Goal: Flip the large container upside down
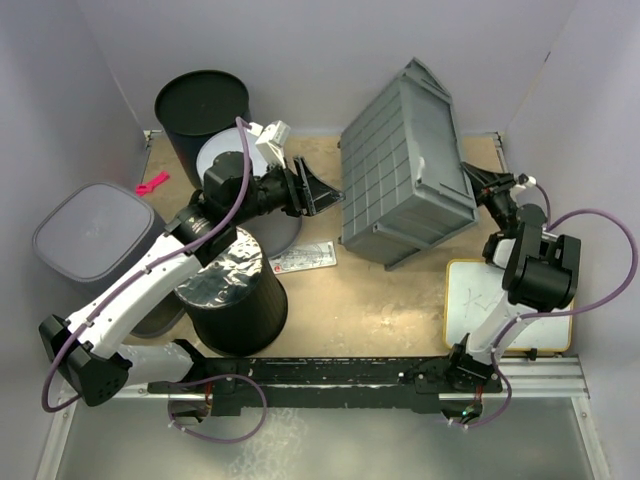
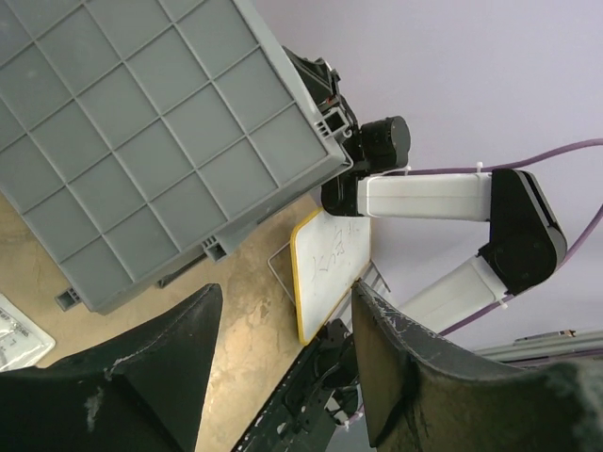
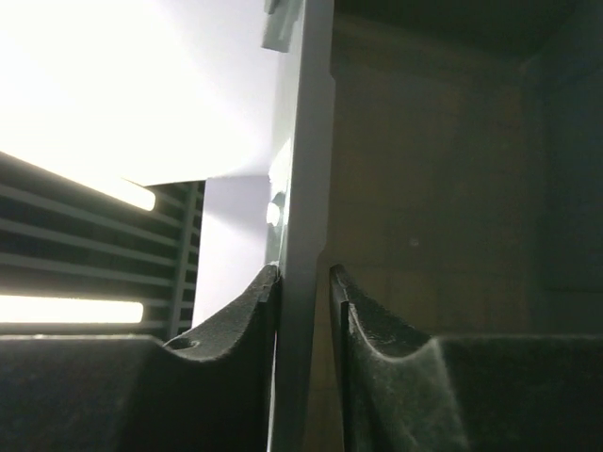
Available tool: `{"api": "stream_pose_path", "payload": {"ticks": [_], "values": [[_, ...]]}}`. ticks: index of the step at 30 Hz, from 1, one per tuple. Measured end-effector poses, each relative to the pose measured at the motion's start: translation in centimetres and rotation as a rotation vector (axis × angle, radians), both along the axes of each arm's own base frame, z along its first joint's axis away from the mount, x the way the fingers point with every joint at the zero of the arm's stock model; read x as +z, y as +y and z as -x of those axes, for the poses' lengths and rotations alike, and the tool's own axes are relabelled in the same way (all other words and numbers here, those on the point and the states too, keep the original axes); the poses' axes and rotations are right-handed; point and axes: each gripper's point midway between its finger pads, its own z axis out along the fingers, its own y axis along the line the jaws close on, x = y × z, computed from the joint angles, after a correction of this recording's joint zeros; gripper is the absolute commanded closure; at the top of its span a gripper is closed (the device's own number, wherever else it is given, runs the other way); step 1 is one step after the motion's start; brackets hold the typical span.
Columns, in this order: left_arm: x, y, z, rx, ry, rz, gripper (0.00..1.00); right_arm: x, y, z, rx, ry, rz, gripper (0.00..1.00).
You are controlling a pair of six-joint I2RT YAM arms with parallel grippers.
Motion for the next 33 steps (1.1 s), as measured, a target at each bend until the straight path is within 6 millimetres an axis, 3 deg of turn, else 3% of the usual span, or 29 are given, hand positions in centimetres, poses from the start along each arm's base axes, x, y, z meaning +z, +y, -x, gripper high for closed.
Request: {"api": "stream_pose_path", "payload": {"ticks": [4, 10, 19, 25, 30, 33], "values": [[-0.1, -0.2, -0.1, -0.006, 0.002, 0.001, 0.46, -1.6, -1.5, 0.2, -0.015, 0.030, -0.002, 0.54], [-0.3, -0.5, -0.2, -0.013, 0.010, 0.004, 0.46, -2.1, -0.8, 0.9, 0.046, 0.041, 0.020, 0.36], [-0.5, -0.7, -0.2, -0.019, 0.013, 0.003, 0.46, -2.3, -0.1, 1.3, 0.071, 0.040, 0.116, 0.25], [-0.5, -0.7, -0.2, -0.021, 0.013, 0.004, 0.45, -1.1, -0.3, 0.8, 0.025, 0.035, 0.337, 0.15], [-0.4, -0.7, -0.2, -0.022, 0.012, 0.003, 0.46, -2.5, -2.8, -1.0, -0.082, 0.160, 0.603, 0.11], [-0.4, -0.7, -0.1, -0.022, 0.012, 0.003, 0.46, -3.9, -3.8, -0.7, -0.106, 0.230, 0.718, 0.10]]}}
